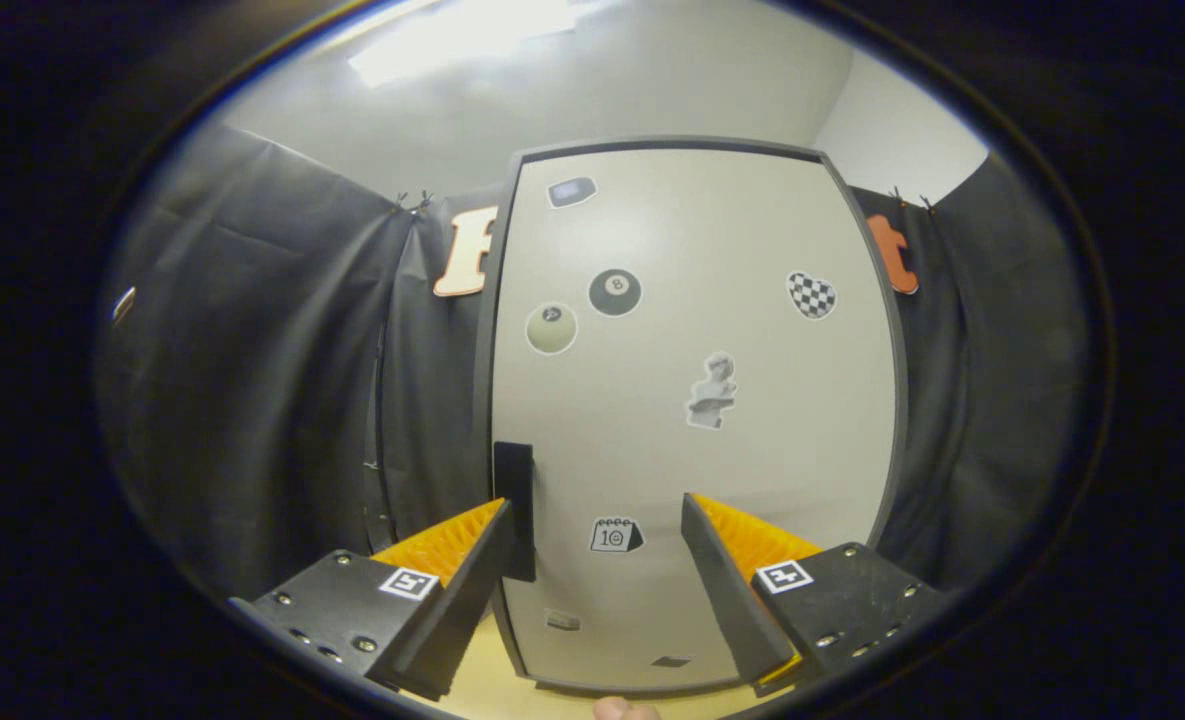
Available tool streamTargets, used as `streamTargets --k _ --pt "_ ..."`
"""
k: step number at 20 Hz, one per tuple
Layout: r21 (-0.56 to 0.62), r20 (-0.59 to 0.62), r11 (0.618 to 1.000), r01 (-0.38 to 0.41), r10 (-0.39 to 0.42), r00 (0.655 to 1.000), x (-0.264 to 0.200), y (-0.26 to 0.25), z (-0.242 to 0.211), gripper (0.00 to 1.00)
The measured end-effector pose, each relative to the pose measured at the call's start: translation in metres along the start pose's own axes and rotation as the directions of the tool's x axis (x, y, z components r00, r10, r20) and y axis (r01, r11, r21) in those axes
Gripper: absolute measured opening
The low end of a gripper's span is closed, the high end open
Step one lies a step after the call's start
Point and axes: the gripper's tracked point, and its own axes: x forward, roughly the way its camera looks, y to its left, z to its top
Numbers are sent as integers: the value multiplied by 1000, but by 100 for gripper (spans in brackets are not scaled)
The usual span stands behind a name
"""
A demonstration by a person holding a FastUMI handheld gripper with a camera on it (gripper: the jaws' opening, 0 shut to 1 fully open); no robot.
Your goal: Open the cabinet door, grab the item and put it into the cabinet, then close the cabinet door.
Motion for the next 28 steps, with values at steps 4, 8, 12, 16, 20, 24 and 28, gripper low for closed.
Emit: streamTargets --k 4,8,12,16,20,24,28 --pt "9 9 1000 9 -9 1000 2 2 6 99" --pt "6 -16 1000 -7 8 1000 5 18 0 99" --pt "-19 -68 1000 0 -1 998 15 40 -15 99" --pt "-56 -57 998 11 -14 998 29 62 -15 99" --pt "-22 -72 999 42 -44 996 45 68 -19 99" --pt "-13 -84 998 58 -59 995 59 69 -26 99" --pt "-36 -77 997 72 -75 994 66 73 -29 99"
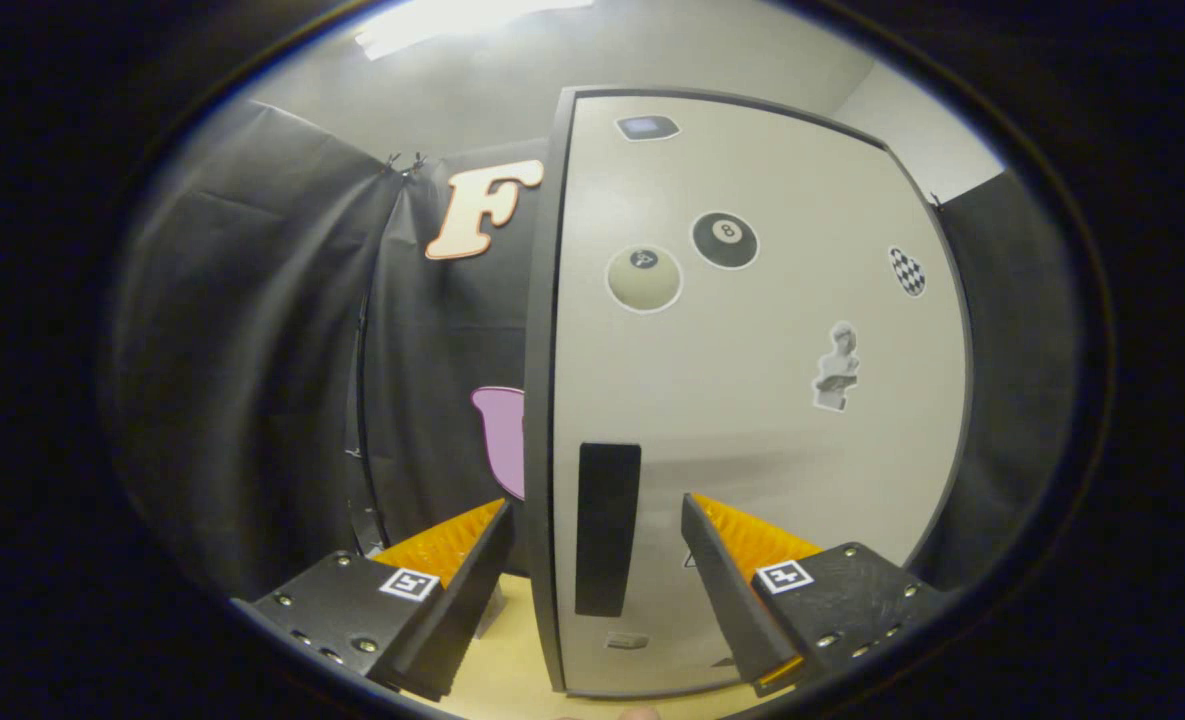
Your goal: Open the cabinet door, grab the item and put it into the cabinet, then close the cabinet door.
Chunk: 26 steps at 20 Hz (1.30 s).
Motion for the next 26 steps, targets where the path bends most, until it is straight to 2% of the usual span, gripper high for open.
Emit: streamTargets --k 8,13,20,21,25,26 --pt "-18 2 999 31 -31 1000 17 8 -5 99" --pt "-27 -44 998 64 -65 997 31 6 -21 99" --pt "-64 -16 991 121 -122 992 34 6 -22 98" --pt "-56 -22 991 117 -119 993 32 7 -22 96" --pt "-40 -35 994 105 -106 994 33 11 -24 79" --pt "-38 -38 994 100 -101 994 32 11 -24 79"
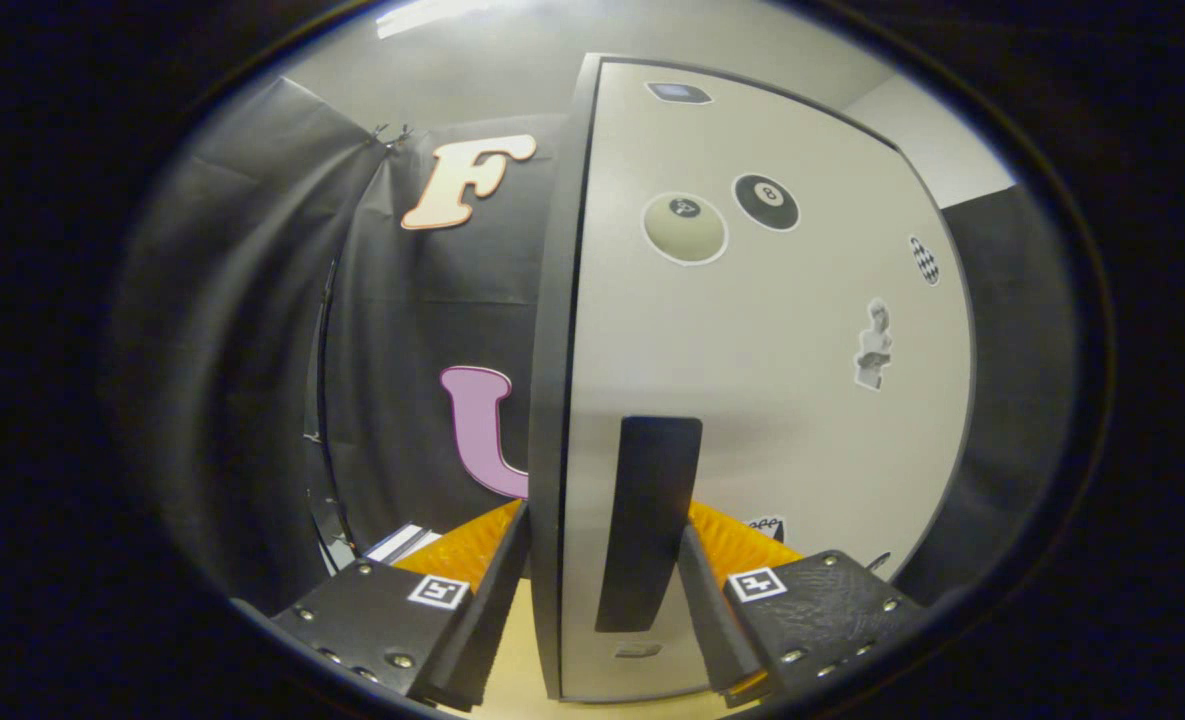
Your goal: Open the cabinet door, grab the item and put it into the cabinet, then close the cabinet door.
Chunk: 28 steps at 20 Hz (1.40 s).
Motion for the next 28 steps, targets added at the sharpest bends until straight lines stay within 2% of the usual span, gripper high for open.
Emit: streamTargets --k 4,5,6,7,8,11,12,13,28 --pt "14 -23 1000 -20 21 1000 0 0 -1 73" --pt "15 -36 1000 -11 12 999 -1 -3 -2 73" --pt "8 -26 999 48 -48 999 -5 -24 0 67" --pt "56 -30 997 46 -44 999 -28 -24 3 46" --pt "46 -43 998 45 -44 998 -1 -20 -3 24" --pt "7 -44 999 43 -42 998 -1 -21 -2 24" --pt "27 -36 999 47 -46 998 -3 -20 -2 24" --pt "23 -43 999 42 -41 998 -1 -19 -4 13" --pt "-18 -57 991 -129 128 990 -44 -25 1 13"
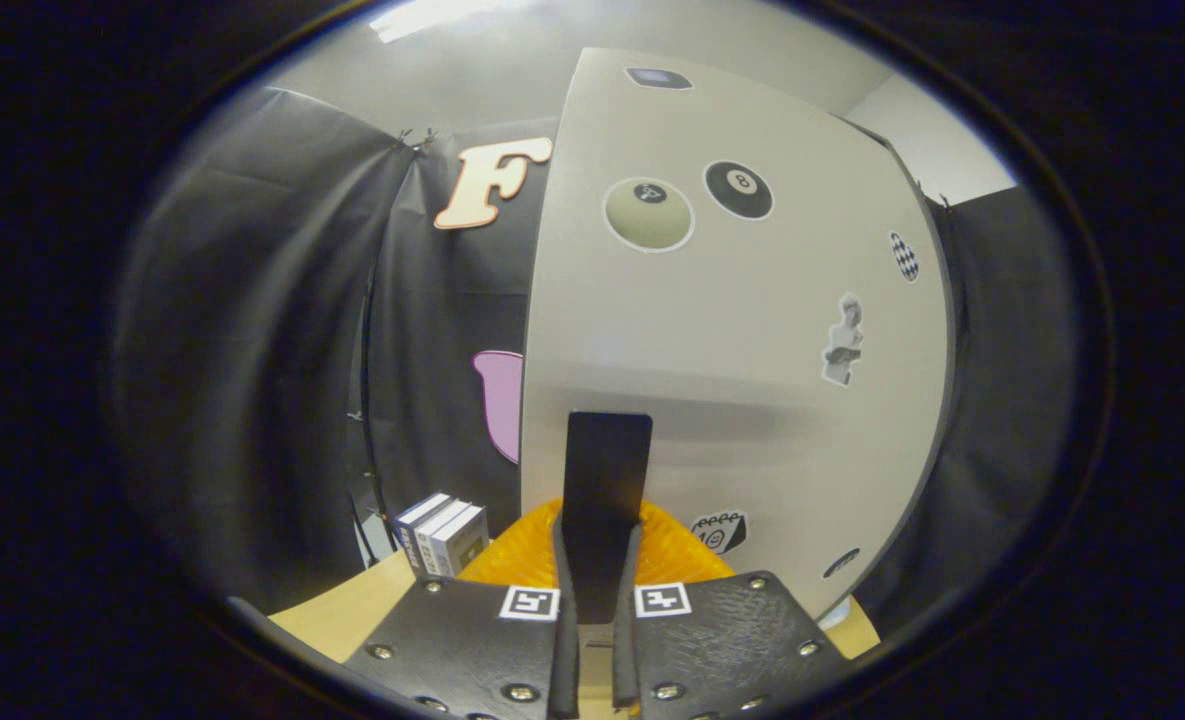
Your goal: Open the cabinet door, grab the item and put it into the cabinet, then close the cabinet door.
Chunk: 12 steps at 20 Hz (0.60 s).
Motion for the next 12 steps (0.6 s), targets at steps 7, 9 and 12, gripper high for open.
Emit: streamTargets --k 7,9,12 --pt "7 -12 999 -32 33 999 -17 -4 -1 13" --pt "15 -18 999 -44 44 999 -22 -6 -1 13" --pt "7 -18 998 -66 66 998 -30 -9 -1 13"
